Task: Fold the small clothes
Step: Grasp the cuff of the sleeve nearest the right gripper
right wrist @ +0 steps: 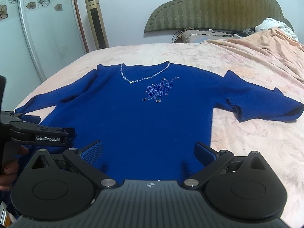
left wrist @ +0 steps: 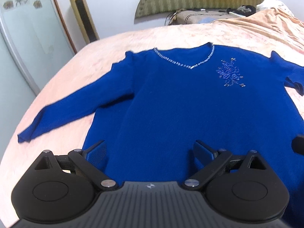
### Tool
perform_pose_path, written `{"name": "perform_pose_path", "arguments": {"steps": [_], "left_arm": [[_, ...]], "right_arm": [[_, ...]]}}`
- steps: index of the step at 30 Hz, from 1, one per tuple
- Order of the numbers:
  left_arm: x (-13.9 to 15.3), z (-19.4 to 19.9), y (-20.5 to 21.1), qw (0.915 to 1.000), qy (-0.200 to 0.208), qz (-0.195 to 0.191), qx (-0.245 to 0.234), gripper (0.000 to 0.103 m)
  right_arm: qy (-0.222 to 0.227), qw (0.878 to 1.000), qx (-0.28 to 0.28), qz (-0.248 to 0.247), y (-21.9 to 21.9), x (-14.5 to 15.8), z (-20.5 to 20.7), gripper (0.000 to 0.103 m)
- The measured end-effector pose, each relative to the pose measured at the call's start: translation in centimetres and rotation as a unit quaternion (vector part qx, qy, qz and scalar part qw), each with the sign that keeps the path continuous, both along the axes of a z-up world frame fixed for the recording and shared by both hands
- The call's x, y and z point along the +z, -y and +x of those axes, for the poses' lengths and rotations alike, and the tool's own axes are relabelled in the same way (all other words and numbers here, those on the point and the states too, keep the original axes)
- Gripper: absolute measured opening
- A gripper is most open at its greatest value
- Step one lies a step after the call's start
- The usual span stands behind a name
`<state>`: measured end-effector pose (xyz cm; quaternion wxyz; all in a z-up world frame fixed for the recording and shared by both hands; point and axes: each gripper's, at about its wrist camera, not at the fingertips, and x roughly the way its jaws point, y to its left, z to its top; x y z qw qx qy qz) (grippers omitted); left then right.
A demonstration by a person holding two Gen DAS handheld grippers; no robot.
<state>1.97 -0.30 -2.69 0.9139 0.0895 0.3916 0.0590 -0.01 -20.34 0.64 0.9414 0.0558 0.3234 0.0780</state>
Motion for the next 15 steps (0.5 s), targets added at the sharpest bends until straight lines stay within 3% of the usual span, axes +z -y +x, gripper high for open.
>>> {"name": "perform_pose_path", "arguments": {"steps": [5, 8, 15], "left_arm": [[0.1, 0.2, 0.6, 0.9994, -0.011, -0.017, -0.029, 0.098], [-0.5, 0.5, 1.2, 0.9992, -0.021, -0.008, -0.033, 0.098], [-1.4, 0.9, 1.5, 0.9986, -0.038, -0.002, -0.037, 0.098]], "right_arm": [[0.028, 0.996, -0.052, -0.061, 2.8, -0.2, 1.0, 0.103], [0.028, 0.990, -0.098, -0.096, 5.3, -0.9, 2.6, 0.102], [0.016, 0.984, -0.166, -0.063, 10.3, -2.5, 8.0, 0.093]]}}
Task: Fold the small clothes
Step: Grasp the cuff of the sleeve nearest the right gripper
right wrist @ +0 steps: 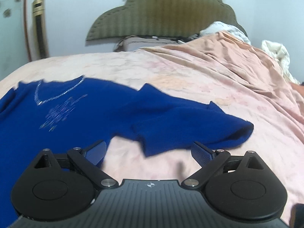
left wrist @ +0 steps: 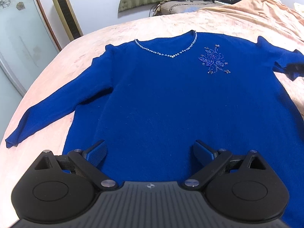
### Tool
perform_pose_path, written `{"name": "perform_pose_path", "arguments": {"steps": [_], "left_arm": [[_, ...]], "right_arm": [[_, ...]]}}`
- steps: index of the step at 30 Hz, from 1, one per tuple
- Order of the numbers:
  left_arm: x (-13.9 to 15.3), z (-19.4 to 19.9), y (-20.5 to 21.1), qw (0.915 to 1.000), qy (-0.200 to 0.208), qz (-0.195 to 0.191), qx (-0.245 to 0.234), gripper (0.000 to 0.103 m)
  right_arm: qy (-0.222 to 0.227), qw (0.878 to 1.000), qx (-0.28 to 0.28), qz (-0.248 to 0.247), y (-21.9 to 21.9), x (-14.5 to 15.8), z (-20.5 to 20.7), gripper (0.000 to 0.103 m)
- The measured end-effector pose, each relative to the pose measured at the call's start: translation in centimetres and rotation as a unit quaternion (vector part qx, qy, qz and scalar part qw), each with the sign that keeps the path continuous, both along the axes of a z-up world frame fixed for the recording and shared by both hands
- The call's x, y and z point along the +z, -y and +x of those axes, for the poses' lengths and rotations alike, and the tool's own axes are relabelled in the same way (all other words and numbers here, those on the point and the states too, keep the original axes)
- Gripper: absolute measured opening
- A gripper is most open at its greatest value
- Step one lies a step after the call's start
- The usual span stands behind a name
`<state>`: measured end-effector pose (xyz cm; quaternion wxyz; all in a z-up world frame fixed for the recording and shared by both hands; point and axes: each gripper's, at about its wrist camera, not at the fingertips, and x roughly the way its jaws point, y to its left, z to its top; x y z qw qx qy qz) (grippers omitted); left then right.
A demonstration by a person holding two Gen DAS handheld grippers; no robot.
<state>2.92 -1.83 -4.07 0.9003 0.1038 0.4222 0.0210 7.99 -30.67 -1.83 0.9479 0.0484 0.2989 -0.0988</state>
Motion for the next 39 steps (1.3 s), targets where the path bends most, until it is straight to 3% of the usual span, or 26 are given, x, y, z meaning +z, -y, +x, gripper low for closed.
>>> {"name": "perform_pose_path", "arguments": {"steps": [4, 7, 9, 11, 12, 13, 18, 21, 27, 33, 36, 37, 39], "left_arm": [[-0.2, 0.1, 0.0, 1.0000, -0.003, 0.005, -0.002, 0.098], [-0.4, 0.4, -0.1, 1.0000, -0.009, 0.004, 0.001, 0.098], [-0.5, 0.5, -0.2, 0.9999, -0.011, 0.001, 0.001, 0.098], [-0.4, 0.4, -0.4, 1.0000, -0.010, 0.001, 0.000, 0.098], [-0.5, 0.4, -0.4, 0.9999, -0.010, 0.001, 0.000, 0.098], [-0.5, 0.5, -0.5, 0.9999, -0.011, 0.002, 0.002, 0.098], [-0.8, 0.8, -1.0, 0.9998, -0.016, -0.009, 0.007, 0.098], [-0.9, 0.8, -1.0, 0.9997, -0.017, -0.010, 0.010, 0.099], [-1.0, 0.8, -1.0, 0.9997, -0.018, -0.012, 0.013, 0.099], [-1.0, 0.8, -1.1, 0.9996, -0.019, -0.013, 0.013, 0.098], [-1.0, 0.8, -1.1, 0.9996, -0.019, -0.014, 0.013, 0.098], [-1.0, 0.8, -1.1, 0.9996, -0.019, -0.014, 0.014, 0.099], [-1.0, 0.8, -1.1, 0.9996, -0.020, -0.015, 0.015, 0.099]], "right_arm": [[-0.011, 1.000, -0.017, 0.009, 0.7, -0.9, 2.7, 0.090], [-0.021, 0.999, -0.015, -0.024, 0.1, -1.8, 4.6, 0.087], [-0.031, 0.998, -0.024, -0.049, 0.1, -2.5, 5.2, 0.068], [-0.020, 0.999, -0.038, -0.030, 1.2, -2.5, 4.9, 0.036], [-0.016, 0.998, -0.049, -0.023, 1.9, -2.4, 4.7, 0.028], [-0.012, 0.998, -0.061, -0.021, 2.5, -2.3, 4.3, 0.012], [0.031, 0.991, -0.108, 0.068, 8.7, -0.9, 1.7, 0.013], [0.062, 0.981, -0.162, 0.085, 13.0, 0.5, -0.2, 0.013], [0.093, 0.951, -0.275, 0.104, 21.2, 1.5, -3.2, 0.014], [0.081, 0.917, -0.337, 0.195, 26.8, -1.8, -4.7, 0.015], [0.087, 0.885, -0.350, 0.293, 28.1, -4.7, -5.5, 0.038], [0.102, 0.875, -0.348, 0.320, 28.0, -5.3, -6.0, 0.051], [0.126, 0.866, -0.341, 0.342, 27.3, -5.9, -6.5, 0.058]]}}
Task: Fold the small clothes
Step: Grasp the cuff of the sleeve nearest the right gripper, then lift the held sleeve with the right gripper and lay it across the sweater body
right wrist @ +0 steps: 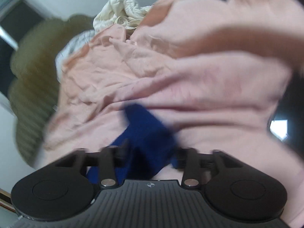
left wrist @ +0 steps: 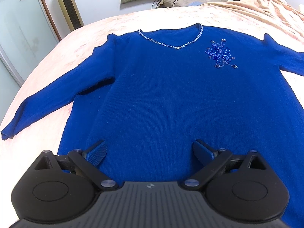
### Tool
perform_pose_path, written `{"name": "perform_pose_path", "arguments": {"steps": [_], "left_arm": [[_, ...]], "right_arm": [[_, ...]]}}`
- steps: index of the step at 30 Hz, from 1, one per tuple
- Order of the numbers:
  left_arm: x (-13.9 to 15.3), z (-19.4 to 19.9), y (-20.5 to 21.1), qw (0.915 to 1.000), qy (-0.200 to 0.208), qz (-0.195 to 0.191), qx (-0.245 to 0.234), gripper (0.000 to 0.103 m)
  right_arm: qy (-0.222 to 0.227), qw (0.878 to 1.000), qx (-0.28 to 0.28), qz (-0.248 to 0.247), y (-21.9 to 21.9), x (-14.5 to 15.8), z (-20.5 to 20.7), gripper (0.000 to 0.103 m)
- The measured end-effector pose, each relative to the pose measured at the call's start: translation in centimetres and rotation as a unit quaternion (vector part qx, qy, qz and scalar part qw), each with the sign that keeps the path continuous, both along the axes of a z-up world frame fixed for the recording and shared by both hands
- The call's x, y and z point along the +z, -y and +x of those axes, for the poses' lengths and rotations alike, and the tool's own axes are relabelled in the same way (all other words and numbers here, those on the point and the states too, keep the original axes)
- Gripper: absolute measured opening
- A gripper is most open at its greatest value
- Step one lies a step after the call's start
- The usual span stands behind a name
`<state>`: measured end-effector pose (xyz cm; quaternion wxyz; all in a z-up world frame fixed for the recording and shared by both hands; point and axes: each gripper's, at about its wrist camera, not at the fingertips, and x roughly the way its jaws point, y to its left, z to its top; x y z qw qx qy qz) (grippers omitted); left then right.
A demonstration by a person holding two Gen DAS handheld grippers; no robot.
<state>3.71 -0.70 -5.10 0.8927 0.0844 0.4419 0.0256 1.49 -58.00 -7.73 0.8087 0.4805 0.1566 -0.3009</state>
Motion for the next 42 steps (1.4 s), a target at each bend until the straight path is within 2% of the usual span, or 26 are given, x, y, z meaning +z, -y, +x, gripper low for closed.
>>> {"name": "perform_pose_path", "arguments": {"steps": [3, 4, 5, 7, 8, 9, 11, 16, 19, 23, 26, 29, 34, 37, 40, 42], "left_arm": [[0.0, 0.0, 0.1, 1.0000, 0.000, 0.002, -0.001, 0.099], [0.0, 0.0, 0.1, 1.0000, 0.000, 0.002, -0.001, 0.099], [0.1, -0.1, 0.1, 1.0000, 0.001, 0.002, -0.001, 0.099], [0.1, -0.2, -0.1, 1.0000, 0.001, 0.000, -0.003, 0.099], [0.1, -0.3, -0.2, 1.0000, 0.002, -0.001, -0.004, 0.098], [0.2, -0.4, -0.3, 1.0000, 0.003, -0.002, -0.005, 0.099], [0.2, -0.3, -0.7, 1.0000, 0.005, -0.002, -0.006, 0.099], [0.7, 0.6, -2.4, 0.9995, 0.025, 0.018, 0.004, 0.099], [0.9, 2.0, -3.7, 0.9981, 0.042, 0.038, 0.024, 0.099], [1.2, 4.6, -5.3, 0.9949, 0.058, 0.067, 0.048, 0.099], [1.5, 7.0, -6.8, 0.9916, 0.072, 0.078, 0.073, 0.099], [1.8, 9.7, -8.2, 0.9896, 0.077, 0.072, 0.098, 0.099], [1.5, 13.2, -7.8, 0.9898, 0.078, 0.083, 0.085, 0.099], [0.9, 15.2, -7.5, 0.9871, 0.081, 0.099, 0.097, 0.099], [-0.3, 17.2, -7.7, 0.9812, 0.066, 0.133, 0.123, 0.099], [-0.4, 17.4, -8.5, 0.9718, 0.082, 0.169, 0.143, 0.100]], "right_arm": [[-0.005, 1.000, 0.013, -0.014, -0.9, 0.1, 1.2, 0.061], [-0.005, 1.000, 0.015, -0.014, -1.0, 0.1, 1.5, 0.060], [-0.001, 1.000, 0.009, -0.011, -0.8, 0.0, 1.8, 0.054], [0.003, 1.000, -0.012, 0.002, -0.1, -0.2, 1.8, 0.021], [0.006, 1.000, -0.023, 0.012, 0.3, -0.3, 1.7, 0.012], [0.011, 0.999, -0.029, 0.015, 0.6, -0.3, 1.2, 0.012], [0.008, 0.999, -0.031, -0.009, 0.2, 0.6, 1.0, 0.011], [-0.007, 0.992, -0.005, -0.126, -3.5, 5.4, 1.6, 0.011], [0.013, 0.980, 0.041, -0.194, -7.6, 9.2, 2.4, 0.011], [0.050, 0.961, 0.129, -0.240, -13.8, 12.9, 4.1, 0.011], [0.073, 0.946, 0.195, -0.249, -18.3, 14.4, 5.5, 0.011], [0.085, 0.928, 0.260, -0.251, -22.9, 14.9, 7.1, 0.011], [0.088, 0.903, 0.354, -0.227, -30.0, 14.1, 9.1, 0.011], [0.087, 0.889, 0.394, -0.214, -33.6, 13.2, 9.3, 0.011], [0.078, 0.880, 0.421, -0.208, -36.2, 12.5, 9.2, 0.011], [0.076, 0.876, 0.431, -0.203, -37.1, 12.2, 8.8, 0.011]]}}
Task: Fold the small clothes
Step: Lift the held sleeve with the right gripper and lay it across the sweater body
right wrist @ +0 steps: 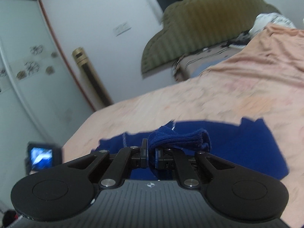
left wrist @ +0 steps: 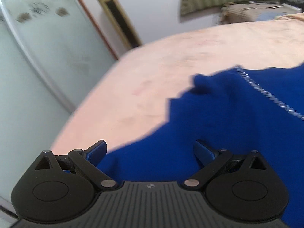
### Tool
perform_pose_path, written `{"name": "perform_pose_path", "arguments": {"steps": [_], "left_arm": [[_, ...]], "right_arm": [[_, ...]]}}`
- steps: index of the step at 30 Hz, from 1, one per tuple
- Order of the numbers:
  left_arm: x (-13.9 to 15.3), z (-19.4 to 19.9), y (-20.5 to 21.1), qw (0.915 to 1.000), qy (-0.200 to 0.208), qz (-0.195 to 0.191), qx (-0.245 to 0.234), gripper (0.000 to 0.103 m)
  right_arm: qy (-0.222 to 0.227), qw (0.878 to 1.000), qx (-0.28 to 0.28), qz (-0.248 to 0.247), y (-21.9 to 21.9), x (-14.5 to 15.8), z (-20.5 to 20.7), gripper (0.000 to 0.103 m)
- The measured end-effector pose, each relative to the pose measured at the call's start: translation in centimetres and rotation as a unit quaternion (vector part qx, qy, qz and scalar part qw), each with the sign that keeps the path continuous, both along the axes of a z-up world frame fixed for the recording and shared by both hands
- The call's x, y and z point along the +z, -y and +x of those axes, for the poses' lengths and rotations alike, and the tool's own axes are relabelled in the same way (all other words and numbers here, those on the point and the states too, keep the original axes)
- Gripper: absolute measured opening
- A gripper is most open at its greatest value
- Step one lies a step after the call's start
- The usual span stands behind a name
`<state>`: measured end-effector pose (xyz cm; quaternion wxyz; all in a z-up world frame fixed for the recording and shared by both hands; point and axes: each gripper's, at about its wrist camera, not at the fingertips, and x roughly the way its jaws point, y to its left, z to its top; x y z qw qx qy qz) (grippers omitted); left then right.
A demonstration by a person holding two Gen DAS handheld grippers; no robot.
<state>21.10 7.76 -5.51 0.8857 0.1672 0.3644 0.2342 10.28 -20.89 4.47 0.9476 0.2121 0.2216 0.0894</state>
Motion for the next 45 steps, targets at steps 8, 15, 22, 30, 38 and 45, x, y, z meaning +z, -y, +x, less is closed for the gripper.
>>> {"name": "perform_pose_path", "arguments": {"steps": [8, 15, 22, 30, 38, 45], "left_arm": [[-1.7, 0.4, -9.7, 0.9902, -0.017, 0.078, 0.115, 0.100], [2.5, -3.3, -9.9, 0.9974, 0.020, -0.038, 0.058, 0.099], [2.6, -4.3, -2.1, 0.9846, -0.027, -0.109, -0.134, 0.099], [1.1, -3.3, -4.0, 0.9922, -0.033, -0.103, -0.063, 0.103], [2.3, -4.9, -12.4, 0.9968, 0.005, -0.054, 0.059, 0.103], [5.8, -8.4, -12.7, 0.9898, 0.035, -0.122, 0.065, 0.103]], "right_arm": [[-0.002, 1.000, -0.002, 0.003, 0.6, 0.2, 0.5, 0.011], [-0.024, 1.000, -0.005, 0.011, 0.0, -1.0, 1.9, 0.012], [-0.034, 0.999, 0.004, 0.004, -0.9, -1.2, 1.8, 0.012], [-0.032, 0.999, -0.003, -0.001, -0.4, -0.8, 1.2, 0.012], [-0.022, 1.000, 0.009, -0.003, -1.3, -0.1, 2.3, 0.012], [-0.014, 0.999, 0.008, -0.028, -3.2, 0.4, 3.9, 0.012]]}}
